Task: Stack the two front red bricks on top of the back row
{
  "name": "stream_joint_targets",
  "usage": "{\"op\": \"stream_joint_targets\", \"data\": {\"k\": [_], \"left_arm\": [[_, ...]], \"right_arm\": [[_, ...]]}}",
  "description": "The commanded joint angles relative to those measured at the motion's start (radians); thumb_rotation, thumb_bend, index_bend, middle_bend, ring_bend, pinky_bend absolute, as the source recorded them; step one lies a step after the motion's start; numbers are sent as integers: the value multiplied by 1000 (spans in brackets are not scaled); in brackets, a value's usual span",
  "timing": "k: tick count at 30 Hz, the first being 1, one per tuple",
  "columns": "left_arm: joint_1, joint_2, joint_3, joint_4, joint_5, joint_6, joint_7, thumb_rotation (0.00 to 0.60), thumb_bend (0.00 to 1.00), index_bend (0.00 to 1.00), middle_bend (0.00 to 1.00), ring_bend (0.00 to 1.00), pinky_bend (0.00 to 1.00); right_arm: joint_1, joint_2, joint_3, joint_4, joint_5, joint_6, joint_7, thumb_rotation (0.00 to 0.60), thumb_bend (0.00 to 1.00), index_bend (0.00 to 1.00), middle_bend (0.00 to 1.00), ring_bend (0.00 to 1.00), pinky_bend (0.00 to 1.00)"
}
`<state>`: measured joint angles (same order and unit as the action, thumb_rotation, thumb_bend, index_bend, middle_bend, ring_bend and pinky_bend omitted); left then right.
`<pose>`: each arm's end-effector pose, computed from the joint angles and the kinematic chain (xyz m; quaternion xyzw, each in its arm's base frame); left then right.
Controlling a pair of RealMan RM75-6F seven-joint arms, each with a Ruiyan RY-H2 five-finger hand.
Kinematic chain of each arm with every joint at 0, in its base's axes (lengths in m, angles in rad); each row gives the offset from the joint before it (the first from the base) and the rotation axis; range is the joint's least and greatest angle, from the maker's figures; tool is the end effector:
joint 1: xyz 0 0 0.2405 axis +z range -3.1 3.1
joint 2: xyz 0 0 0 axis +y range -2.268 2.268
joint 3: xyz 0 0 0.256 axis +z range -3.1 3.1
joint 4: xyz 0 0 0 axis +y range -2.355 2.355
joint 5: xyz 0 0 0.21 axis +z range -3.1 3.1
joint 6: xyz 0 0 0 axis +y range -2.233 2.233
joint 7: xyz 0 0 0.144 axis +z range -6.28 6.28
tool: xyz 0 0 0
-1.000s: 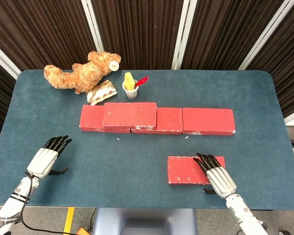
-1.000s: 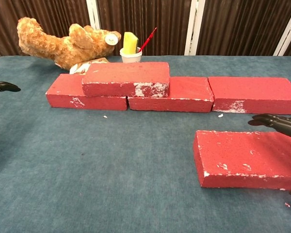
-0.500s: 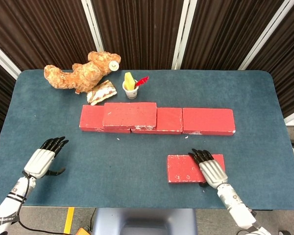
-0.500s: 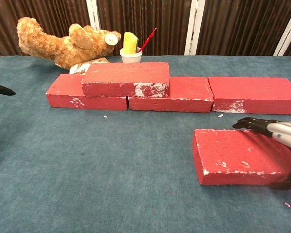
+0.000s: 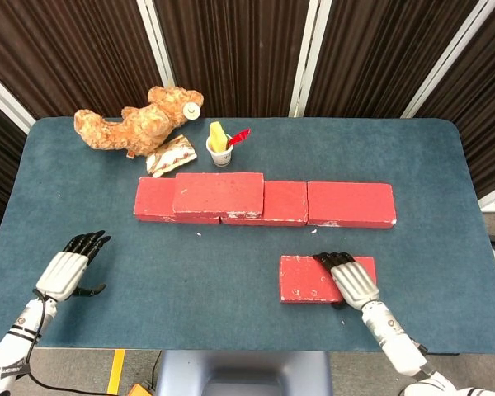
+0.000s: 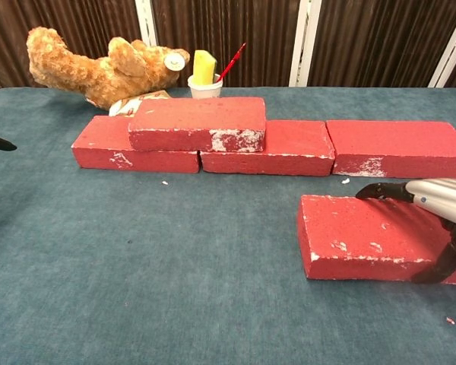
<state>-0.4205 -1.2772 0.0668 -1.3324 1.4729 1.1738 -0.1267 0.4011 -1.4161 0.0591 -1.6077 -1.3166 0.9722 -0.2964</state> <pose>-0.3122 0.2654 0.0843 -0.7163 -0.3995 -0.3294 0.4678 -0.2391 -0.2450 0.0016 0.7423 -0.4390 0.2968 0.4100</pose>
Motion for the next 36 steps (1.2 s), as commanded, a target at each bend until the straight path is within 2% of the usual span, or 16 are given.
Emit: {"op": "stream_joint_targets", "data": {"k": [1, 4, 6, 8, 13, 18, 23, 27, 36], "left_arm": [[14, -2, -2, 1, -2, 12, -4, 600, 206, 0, 0, 0, 81], [52, -8, -5, -1, -8, 62, 14, 600, 208, 0, 0, 0, 77], [101, -25, -3, 0, 4, 149, 56, 600, 209, 0, 0, 0, 67], [138, -40, 3, 7, 4, 193, 66, 600, 209, 0, 0, 0, 62], [153, -32, -18, -11, -27, 188, 122, 600, 211, 0, 0, 0, 55], [143, -36, -58, -3, -40, 187, 134, 600, 219, 0, 0, 0, 49], [136, -36, -74, 6, -43, 185, 138, 600, 226, 0, 0, 0, 47], [131, -46, -95, 45, -60, 168, 130, 600, 229, 0, 0, 0, 47], [129, -56, -106, 75, -65, 142, 115, 600, 230, 0, 0, 0, 47]], "right_arm": [[12, 19, 19, -16, 4, 13, 0, 600, 208, 776, 599, 495, 591], [25, 54, 51, -29, 5, 33, 10, 600, 207, 776, 599, 495, 591], [44, 94, 91, -45, 48, 22, 17, 600, 208, 776, 599, 496, 591], [63, 134, 123, -65, 71, 15, 13, 600, 208, 776, 599, 496, 591], [139, 225, 211, -86, 107, -36, 46, 600, 208, 776, 599, 496, 588], [250, 246, 275, -23, 190, -134, 34, 600, 209, 776, 600, 496, 585], [287, 231, 284, 20, 215, -163, 27, 600, 209, 776, 599, 496, 585], [410, 127, 282, 236, 301, -283, 5, 600, 210, 776, 600, 496, 583], [462, 18, 240, 429, 293, -351, 103, 600, 210, 776, 599, 496, 577]]}}
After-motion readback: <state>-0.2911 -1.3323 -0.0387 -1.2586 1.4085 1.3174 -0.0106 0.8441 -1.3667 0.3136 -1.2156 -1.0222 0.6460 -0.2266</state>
